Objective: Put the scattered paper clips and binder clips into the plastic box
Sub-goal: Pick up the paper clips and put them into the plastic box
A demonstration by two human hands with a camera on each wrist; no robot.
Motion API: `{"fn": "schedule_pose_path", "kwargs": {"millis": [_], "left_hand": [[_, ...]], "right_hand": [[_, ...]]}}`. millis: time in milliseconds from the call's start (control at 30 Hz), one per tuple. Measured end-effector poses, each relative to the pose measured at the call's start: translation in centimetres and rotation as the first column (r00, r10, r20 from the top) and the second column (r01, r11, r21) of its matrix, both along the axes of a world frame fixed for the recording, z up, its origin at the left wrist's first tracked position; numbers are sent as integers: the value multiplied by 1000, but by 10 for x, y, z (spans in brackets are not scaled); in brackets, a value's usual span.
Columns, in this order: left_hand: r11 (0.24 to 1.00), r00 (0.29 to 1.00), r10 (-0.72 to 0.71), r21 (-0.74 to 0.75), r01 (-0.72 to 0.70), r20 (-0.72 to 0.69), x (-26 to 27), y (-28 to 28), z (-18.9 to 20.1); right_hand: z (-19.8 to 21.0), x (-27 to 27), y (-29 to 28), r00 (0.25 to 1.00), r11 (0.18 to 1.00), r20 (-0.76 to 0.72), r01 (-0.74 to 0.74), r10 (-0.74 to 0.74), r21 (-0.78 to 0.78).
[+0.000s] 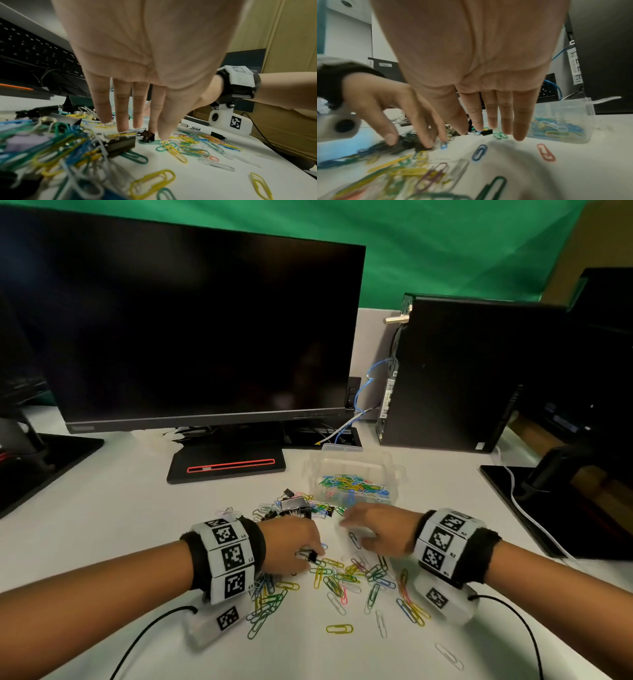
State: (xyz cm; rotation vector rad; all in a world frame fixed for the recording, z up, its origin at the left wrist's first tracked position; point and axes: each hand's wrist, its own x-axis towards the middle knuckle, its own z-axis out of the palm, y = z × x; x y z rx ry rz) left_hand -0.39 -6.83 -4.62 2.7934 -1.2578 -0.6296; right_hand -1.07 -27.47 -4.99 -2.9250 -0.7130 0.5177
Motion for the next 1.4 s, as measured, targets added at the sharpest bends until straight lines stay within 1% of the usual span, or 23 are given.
{"fn": "schedule_pose_path", "kwargs": {"millis": [133, 233, 433, 600, 800, 900, 1167, 1300, 1333, 1400], "left_hand": [[999, 999, -26, 20, 25, 36, -2, 5, 5], [1000, 999, -13, 26, 12, 33, -3, 14, 9], [1000, 1000, -25, 7, 25, 8, -5, 26, 10], [999, 999, -22, -36, 23, 24, -14, 30, 7], [1000, 1000, -13, -16, 13, 18, -21, 39, 10], [1000, 1000, 1, 8, -1, 12, -24, 45, 9], [999, 999, 7, 46, -9, 42, -23, 43, 9], [998, 998, 15, 60, -19, 66, -21, 38, 8], [998, 997, 16, 65, -20, 71, -21, 37, 8], [997, 997, 16, 72, -22, 73, -21, 34, 9]], "right_hand": [[1, 10, 6, 997, 992, -37, 68, -72, -104], [4, 7, 6, 995, 994, -58, 71, -76, -86], [5, -6, 8, 997, 999, -59, -44, 43, -12], [2, -8, 34, 992, 991, -10, -125, 126, 48], [-5, -9, 54, 977, 975, -3, -214, 214, 63], [-4, -10, 48, 973, 974, -40, -226, 227, 34], [-2, -33, 7, 982, 984, -65, -175, 177, 28], [2, -42, 3, 978, 982, -96, -185, 186, 24], [4, -41, 6, 978, 981, -84, -190, 192, 22], [8, -37, 16, 982, 981, -14, -189, 190, 37]]}}
